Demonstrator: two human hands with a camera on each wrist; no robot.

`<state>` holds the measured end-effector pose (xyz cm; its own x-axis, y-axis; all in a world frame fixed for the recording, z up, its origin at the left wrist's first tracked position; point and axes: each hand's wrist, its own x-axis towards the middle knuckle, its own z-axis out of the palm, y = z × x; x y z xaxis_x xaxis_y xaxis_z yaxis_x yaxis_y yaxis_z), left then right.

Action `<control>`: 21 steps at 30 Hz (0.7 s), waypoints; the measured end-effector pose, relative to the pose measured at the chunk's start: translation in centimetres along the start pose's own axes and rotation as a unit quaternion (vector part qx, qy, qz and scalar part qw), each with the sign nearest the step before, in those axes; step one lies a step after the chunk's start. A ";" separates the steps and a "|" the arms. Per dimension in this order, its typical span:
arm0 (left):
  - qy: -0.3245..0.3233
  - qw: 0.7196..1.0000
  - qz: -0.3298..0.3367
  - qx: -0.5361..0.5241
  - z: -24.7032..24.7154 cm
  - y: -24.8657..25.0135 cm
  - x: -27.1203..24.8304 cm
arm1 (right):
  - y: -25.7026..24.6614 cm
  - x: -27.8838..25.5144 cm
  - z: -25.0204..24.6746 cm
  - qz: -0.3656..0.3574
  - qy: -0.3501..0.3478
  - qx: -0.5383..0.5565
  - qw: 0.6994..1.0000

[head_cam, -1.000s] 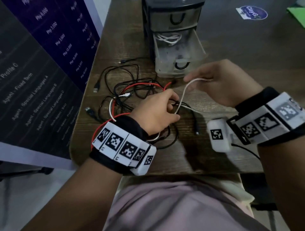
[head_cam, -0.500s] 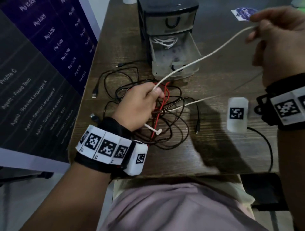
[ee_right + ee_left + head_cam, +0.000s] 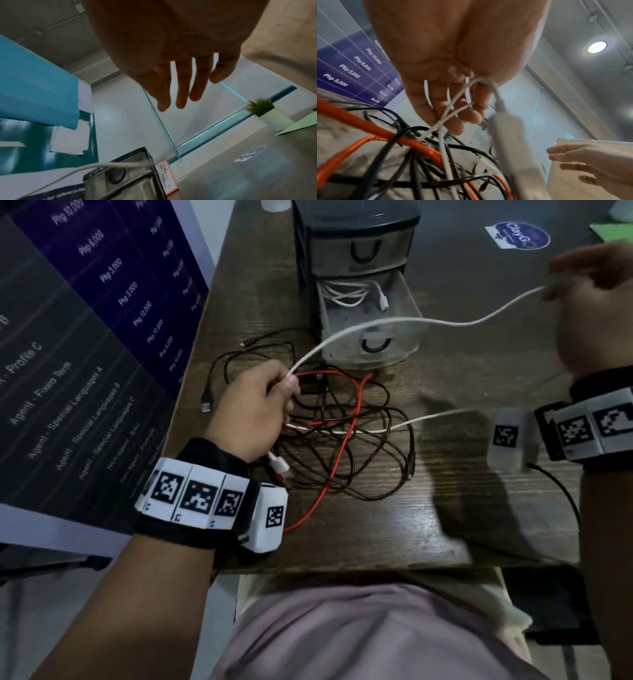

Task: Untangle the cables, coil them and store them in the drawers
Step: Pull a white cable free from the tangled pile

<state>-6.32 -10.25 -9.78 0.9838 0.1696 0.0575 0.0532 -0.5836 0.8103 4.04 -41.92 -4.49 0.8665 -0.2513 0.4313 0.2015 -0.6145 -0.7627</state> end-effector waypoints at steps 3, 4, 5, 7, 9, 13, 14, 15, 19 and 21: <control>0.013 0.999 0.034 -0.012 0.1 1.0 0.0 | -1.0 -1.0 0.6 -0.027 -0.083 -0.107 0.990; 0.014 0.998 0.050 -0.020 0.2 1.5 0.0 | -1.5 -1.3 0.9 -0.058 -0.090 -0.121 0.987; 0.012 0.997 0.066 -0.034 0.3 1.9 -0.1 | -2.3 -2.0 1.2 -0.092 -0.101 -0.107 0.985; -0.001 0.993 0.095 -0.068 0.5 2.8 -0.3 | -4.2 -3.5 2.3 -0.142 -0.146 -0.040 0.978; -0.016 0.987 0.126 -0.094 0.6 3.7 -0.4 | -6.1 -5.4 3.2 -0.186 -0.219 0.010 0.958; -0.026 0.975 0.178 -0.127 0.7 4.6 -0.8 | -8.5 -7.5 4.7 -0.201 -0.359 0.014 0.911; -0.032 0.975 0.180 -0.127 0.7 4.6 -0.9 | -8.7 -7.5 4.9 -0.199 -0.369 0.008 0.908; -0.039 0.976 0.179 -0.120 0.8 4.4 -0.9 | -8.9 -7.3 4.9 -0.200 -0.368 -0.002 0.908; -0.073 0.987 0.136 -0.052 1.2 3.0 -0.7 | -8.6 -6.7 4.7 -0.190 -0.360 -0.051 0.912; -0.097 0.990 0.101 -0.011 1.5 2.1 -0.5 | -8.6 -6.5 4.6 -0.178 -0.343 -0.045 0.921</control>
<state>-6.46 -12.72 -8.96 0.9886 -0.1047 0.1083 -0.1489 -0.5719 0.8067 -1.23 -31.58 -2.93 0.8436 0.4916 0.2163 0.5169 -0.6339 -0.5753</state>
